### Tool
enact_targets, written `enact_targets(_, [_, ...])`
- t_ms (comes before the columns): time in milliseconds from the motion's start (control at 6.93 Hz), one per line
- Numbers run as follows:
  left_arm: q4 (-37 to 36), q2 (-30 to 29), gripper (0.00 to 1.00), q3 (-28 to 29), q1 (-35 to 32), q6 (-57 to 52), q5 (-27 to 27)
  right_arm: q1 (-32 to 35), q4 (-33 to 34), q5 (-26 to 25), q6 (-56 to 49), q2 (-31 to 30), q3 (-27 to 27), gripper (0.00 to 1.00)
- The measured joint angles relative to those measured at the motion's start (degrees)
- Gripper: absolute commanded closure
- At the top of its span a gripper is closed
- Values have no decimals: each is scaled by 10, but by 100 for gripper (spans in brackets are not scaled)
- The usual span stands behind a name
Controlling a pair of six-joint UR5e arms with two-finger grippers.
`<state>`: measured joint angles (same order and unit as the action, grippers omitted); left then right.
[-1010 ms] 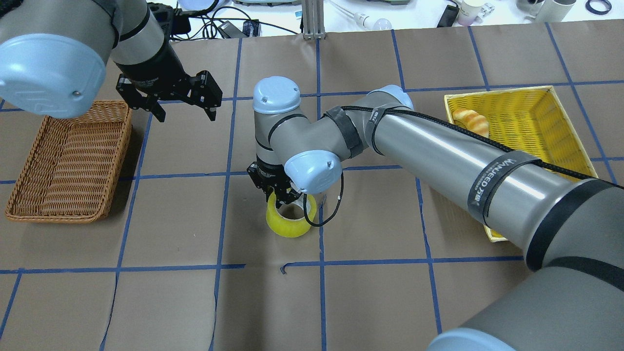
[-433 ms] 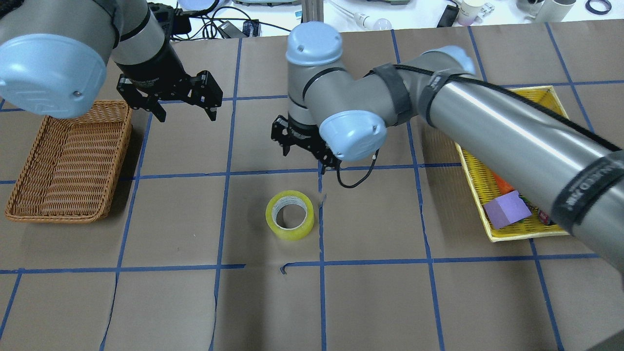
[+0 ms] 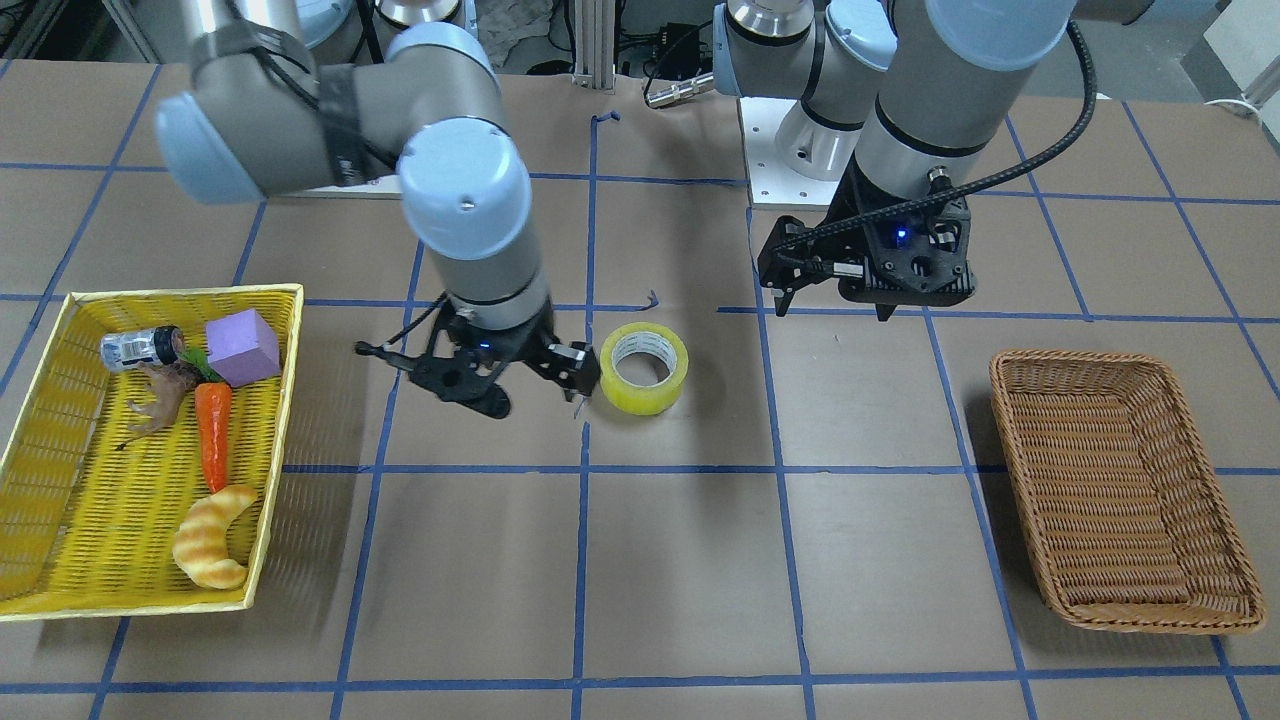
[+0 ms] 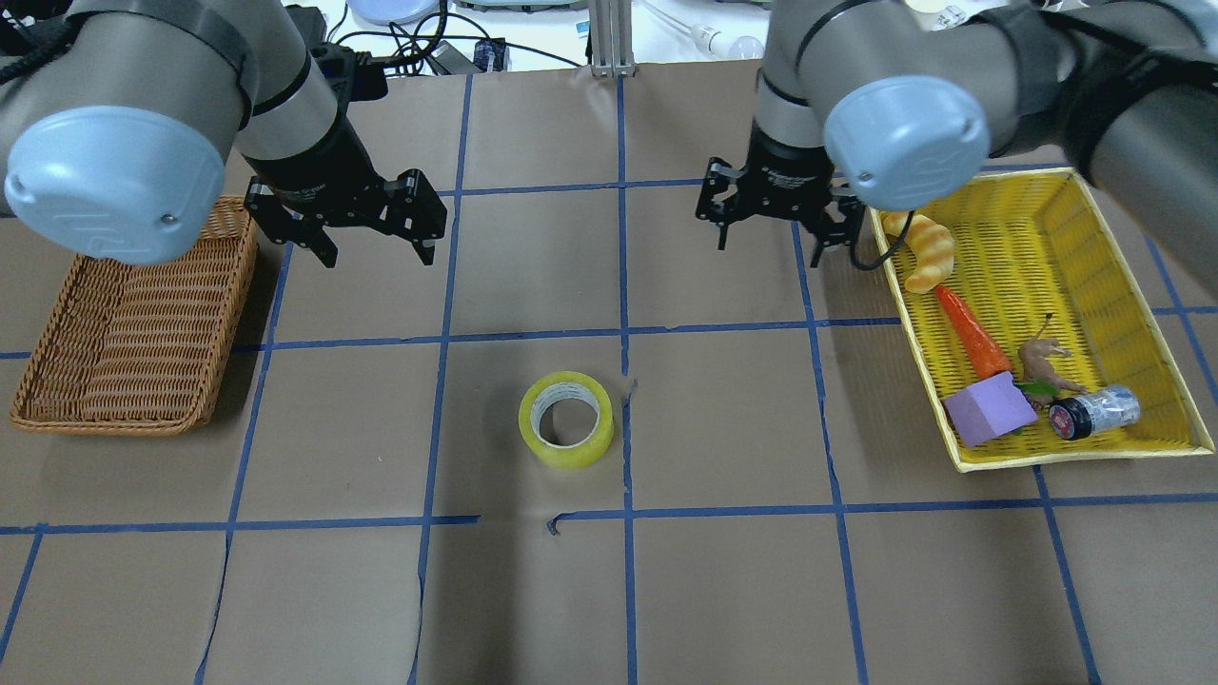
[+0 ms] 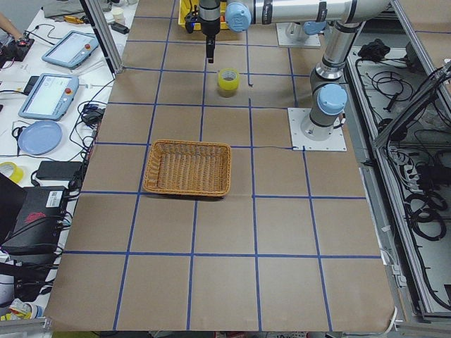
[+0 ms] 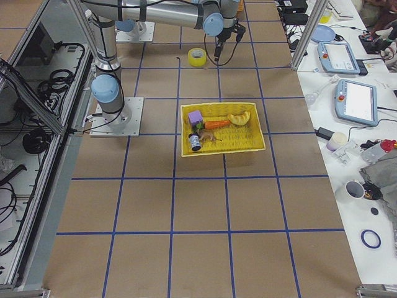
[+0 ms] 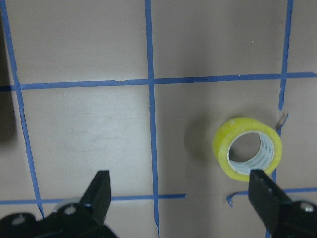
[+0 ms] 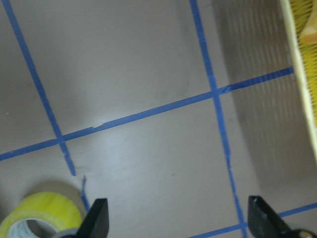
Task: Transfer tape with both arms
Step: 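Release the tape roll on the table and raise the right gripper back, then move the left gripper over the tape roll while the right arm withdraws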
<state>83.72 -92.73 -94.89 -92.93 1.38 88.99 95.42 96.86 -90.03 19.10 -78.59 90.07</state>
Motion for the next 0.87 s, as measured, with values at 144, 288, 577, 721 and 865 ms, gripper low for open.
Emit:
enact_targets(144, [-1,0,0,-11,-9,0,-1,-27,-18,-14,-63,-24,0,0])
enact_targets(288, [-3,-2,0,-20,-27,3,0,-41,-26,-24,-100,-46,-1,0])
enact_targets(577, [-28,-9,0,-41,-64,20,0,-49,-30,-35,-125,-66,0,0])
enact_targets(721, [-51,-16,0,-59,-70,35,-14,-50,-35,-33,-142,-72,0,0])
enact_targets(865, [-103,-27,0,-90,-73,43,-45,-50,-42,-30,-173,-79,-1,0])
